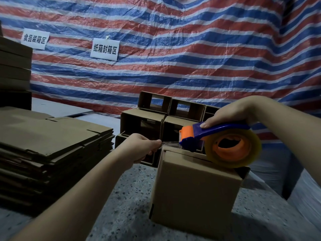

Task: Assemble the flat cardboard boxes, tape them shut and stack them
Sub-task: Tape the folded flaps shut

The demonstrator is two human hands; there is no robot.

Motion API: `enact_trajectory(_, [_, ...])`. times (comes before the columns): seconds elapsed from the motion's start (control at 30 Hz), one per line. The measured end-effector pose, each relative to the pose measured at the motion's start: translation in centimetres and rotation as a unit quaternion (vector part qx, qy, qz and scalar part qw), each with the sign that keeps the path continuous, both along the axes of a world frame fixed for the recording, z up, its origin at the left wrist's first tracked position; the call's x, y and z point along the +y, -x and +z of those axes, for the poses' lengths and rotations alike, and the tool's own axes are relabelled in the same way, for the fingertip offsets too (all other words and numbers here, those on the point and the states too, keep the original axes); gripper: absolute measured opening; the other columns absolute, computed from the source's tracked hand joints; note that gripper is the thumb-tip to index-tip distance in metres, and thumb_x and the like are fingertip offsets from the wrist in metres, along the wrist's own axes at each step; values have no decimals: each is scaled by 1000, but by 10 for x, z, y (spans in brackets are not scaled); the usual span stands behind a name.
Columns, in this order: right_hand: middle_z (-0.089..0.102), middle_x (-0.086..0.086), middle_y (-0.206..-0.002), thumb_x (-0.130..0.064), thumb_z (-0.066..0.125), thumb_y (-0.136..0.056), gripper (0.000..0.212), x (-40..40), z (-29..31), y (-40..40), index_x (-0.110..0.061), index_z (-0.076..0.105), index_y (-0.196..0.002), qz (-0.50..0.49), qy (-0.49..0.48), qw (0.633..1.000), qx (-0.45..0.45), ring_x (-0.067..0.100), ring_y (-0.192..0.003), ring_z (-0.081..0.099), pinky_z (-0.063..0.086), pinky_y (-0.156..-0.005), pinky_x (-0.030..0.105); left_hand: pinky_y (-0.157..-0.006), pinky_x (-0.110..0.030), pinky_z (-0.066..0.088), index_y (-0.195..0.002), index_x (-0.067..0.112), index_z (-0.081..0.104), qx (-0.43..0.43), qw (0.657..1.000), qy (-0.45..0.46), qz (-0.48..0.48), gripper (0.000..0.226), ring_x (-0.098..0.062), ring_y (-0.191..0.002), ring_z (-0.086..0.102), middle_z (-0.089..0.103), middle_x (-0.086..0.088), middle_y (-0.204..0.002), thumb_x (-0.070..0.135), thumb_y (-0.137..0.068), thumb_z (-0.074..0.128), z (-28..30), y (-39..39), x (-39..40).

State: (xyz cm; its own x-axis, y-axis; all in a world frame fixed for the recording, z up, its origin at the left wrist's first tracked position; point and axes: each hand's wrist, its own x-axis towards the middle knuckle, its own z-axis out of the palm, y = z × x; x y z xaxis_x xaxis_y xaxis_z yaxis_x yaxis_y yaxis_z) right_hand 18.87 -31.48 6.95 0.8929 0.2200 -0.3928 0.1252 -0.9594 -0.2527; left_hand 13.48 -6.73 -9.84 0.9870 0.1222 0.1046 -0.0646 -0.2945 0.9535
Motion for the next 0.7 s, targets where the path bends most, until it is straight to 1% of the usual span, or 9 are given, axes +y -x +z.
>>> enact_trajectory(0.1, [76, 13, -103, -70, 74, -59, 83, 4, 0, -3, -13, 68, -118, 0, 12, 1000, 1, 20, -81, 72, 57, -73, 30, -38, -19, 29, -71, 16, 70, 22, 1000, -11, -6, 36, -6, -41, 39, 50, 7, -50, 45, -91, 66, -4, 1, 0])
enact_trajectory(0.17, [75, 15, -110, -71, 75, -57, 85, 7, 0, -4, -13, 67, -120, -1, 20, 1000, 2, 22, -86, 72, 56, -79, 33, -40, -19, 31, -70, 15, 68, 35, 999, -24, -11, 38, -7, -44, 39, 48, 5, -52, 47, -91, 65, -9, 2, -2])
enact_trajectory(0.27, [75, 15, -112, -71, 77, -55, 88, 8, -1, -5, -13, 67, -120, -2, 24, 1000, -1, 22, -88, 72, 55, -81, 33, -43, -20, 33, -75, 13, 67, 44, 999, -21, -14, 42, -8, -46, 39, 46, 4, -54, 51, -92, 61, -19, 2, -6])
enact_trajectory(0.33, [75, 14, -110, -71, 78, -54, 89, 8, -1, -5, -12, 68, -120, 1, 21, 1000, -2, 22, -87, 72, 56, -80, 34, -43, -20, 33, -82, 12, 69, 49, 998, 14, -25, 43, -6, -45, 39, 46, 4, -58, 52, -93, 58, -26, 4, -11])
enact_trajectory(0.43, [75, 15, -110, -72, 80, -54, 90, 7, -1, -6, -12, 68, -120, 4, 12, 1000, 3, 23, -89, 72, 56, -82, 35, -46, -21, 32, -84, 11, 68, 56, 994, 78, -50, 45, -7, -47, 38, 46, 1, -67, 53, -95, 54, -34, 7, -17])
enact_trajectory(0.5, [75, 15, -112, -71, 80, -55, 89, 6, -1, -6, -12, 67, -120, 1, 7, 1000, 6, 24, -90, 71, 55, -84, 36, -48, -22, 31, -88, 10, 67, 61, 992, 97, -57, 49, -8, -49, 38, 46, 0, -72, 55, -95, 52, -38, 6, -19])
enact_trajectory(0.57, [74, 16, -114, -70, 79, -57, 87, 6, -2, -7, -11, 67, -121, 1, 3, 1000, 10, 24, -90, 71, 55, -83, 35, -50, -22, 32, -96, 7, 66, 69, 992, 97, -50, 57, -10, -54, 39, 46, -2, -79, 62, -93, 50, -42, 6, -22])
enact_trajectory(0.63, [74, 16, -114, -69, 78, -58, 86, 5, -2, -7, -11, 68, -120, 4, 0, 1000, 11, 23, -88, 71, 55, -82, 35, -52, -22, 32, -90, 10, 64, 92, 989, 101, -51, 64, -11, -57, 38, 47, -2, -81, 72, -87, 47, -45, 8, -23])
enact_trajectory(0.7, [74, 16, -113, -69, 79, -57, 86, 6, -2, -7, -11, 68, -120, 4, -2, 1000, 13, 23, -87, 71, 56, -81, 35, -52, -21, 31, -71, 19, 64, 128, 981, 111, -98, 65, -10, -56, 38, 50, 3, -71, 79, -83, 42, -48, 9, -20])
